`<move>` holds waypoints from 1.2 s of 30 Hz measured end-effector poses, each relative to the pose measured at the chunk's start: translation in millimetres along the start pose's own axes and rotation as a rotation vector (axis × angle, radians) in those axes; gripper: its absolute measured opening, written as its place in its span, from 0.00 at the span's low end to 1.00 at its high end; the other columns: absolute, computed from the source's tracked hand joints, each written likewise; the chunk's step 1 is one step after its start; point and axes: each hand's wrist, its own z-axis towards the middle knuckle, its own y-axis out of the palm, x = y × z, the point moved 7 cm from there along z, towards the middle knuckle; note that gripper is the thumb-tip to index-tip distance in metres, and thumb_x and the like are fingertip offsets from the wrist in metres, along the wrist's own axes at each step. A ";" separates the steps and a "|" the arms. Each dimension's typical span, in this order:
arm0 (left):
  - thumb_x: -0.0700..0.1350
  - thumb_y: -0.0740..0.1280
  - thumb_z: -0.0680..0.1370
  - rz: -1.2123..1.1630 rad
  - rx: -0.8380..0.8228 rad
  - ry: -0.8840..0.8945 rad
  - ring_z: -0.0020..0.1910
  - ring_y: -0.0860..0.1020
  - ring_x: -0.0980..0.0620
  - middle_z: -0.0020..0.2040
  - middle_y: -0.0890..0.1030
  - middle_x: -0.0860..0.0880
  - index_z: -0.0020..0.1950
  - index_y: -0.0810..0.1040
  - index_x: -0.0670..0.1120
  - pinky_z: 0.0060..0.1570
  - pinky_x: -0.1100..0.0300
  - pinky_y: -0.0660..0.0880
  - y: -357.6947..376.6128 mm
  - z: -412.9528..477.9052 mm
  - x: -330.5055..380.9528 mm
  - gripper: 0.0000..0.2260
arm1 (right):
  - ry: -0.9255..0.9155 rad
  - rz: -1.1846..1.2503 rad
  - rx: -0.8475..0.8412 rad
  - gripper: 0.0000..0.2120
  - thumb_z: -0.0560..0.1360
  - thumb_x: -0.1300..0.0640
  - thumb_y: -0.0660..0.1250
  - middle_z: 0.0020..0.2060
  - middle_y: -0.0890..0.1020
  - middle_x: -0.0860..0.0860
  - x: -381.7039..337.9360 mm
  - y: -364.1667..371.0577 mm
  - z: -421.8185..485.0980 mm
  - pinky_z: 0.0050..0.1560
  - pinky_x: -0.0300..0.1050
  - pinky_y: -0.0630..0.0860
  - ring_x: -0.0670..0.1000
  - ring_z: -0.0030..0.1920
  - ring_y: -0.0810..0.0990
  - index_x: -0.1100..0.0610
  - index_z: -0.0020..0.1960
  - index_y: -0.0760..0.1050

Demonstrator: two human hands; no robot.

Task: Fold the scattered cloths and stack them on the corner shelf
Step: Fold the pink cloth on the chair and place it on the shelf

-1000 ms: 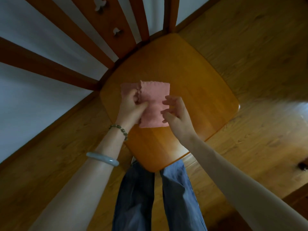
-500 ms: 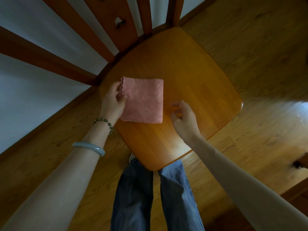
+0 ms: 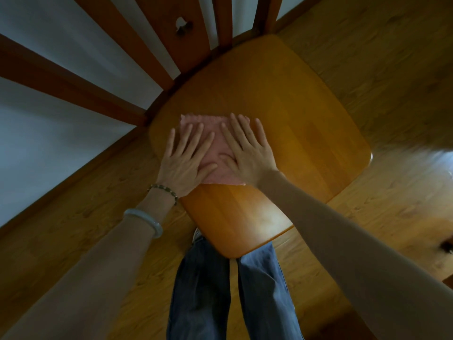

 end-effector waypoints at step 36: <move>0.41 0.68 0.76 -2.009 -0.077 -0.781 0.61 0.77 0.50 0.64 0.77 0.46 0.67 0.70 0.43 0.62 0.55 0.73 -67.2 -56.1 -1.3 0.20 | 0.621 1.410 -0.152 0.14 0.75 0.56 0.63 0.51 0.80 0.53 17.0 -102.6 -51.1 0.49 0.50 0.81 0.53 0.50 0.81 0.60 0.59 0.70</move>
